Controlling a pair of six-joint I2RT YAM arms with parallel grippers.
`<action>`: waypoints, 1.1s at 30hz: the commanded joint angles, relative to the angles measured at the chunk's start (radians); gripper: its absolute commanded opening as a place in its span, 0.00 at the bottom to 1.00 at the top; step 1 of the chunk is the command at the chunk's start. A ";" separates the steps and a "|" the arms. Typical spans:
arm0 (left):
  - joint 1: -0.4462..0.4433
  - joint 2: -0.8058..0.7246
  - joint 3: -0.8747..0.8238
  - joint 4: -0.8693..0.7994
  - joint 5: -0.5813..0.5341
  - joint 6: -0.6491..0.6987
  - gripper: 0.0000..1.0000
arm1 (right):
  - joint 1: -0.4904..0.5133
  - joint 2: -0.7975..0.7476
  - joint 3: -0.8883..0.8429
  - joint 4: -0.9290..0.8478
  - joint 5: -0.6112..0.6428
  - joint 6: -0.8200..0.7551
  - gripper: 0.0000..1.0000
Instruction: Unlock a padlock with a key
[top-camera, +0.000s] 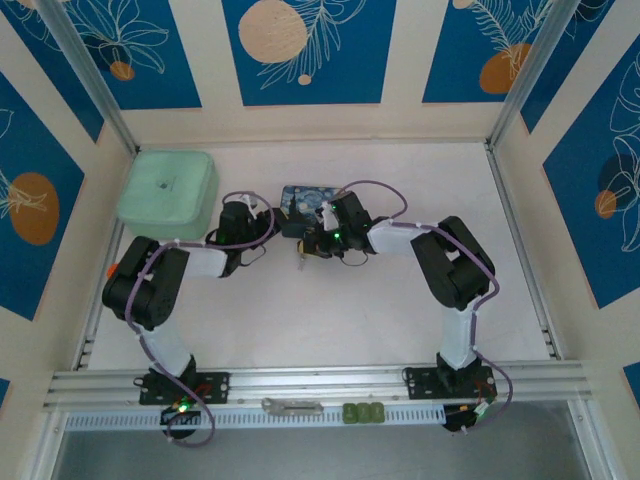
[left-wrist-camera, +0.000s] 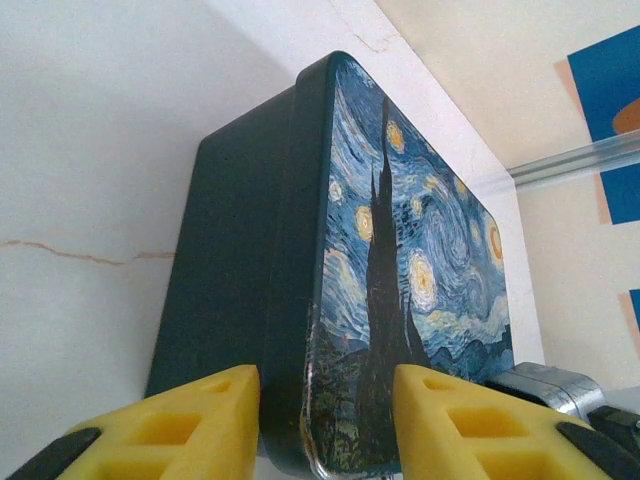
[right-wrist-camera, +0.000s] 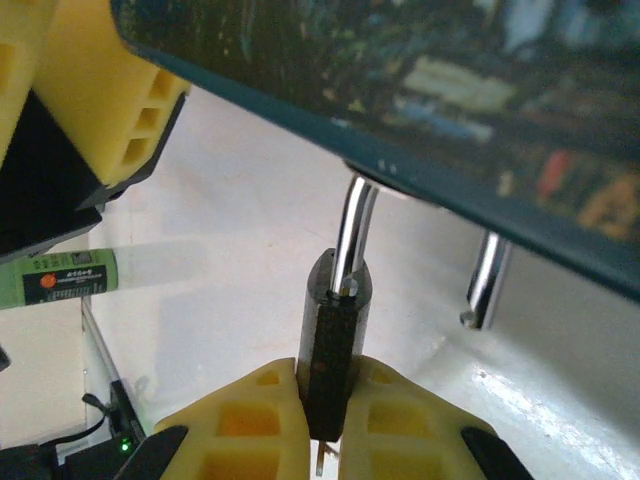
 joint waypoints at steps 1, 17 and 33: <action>-0.007 -0.043 -0.010 -0.012 0.015 0.033 0.49 | -0.002 0.019 -0.018 -0.057 -0.053 0.007 0.06; -0.114 -0.172 -0.279 0.284 0.025 -0.281 0.51 | -0.040 0.010 0.074 -0.137 -0.185 -0.204 0.00; -0.210 0.183 -0.255 0.747 -0.098 -0.473 0.50 | -0.060 0.016 0.040 -0.054 -0.288 -0.158 0.00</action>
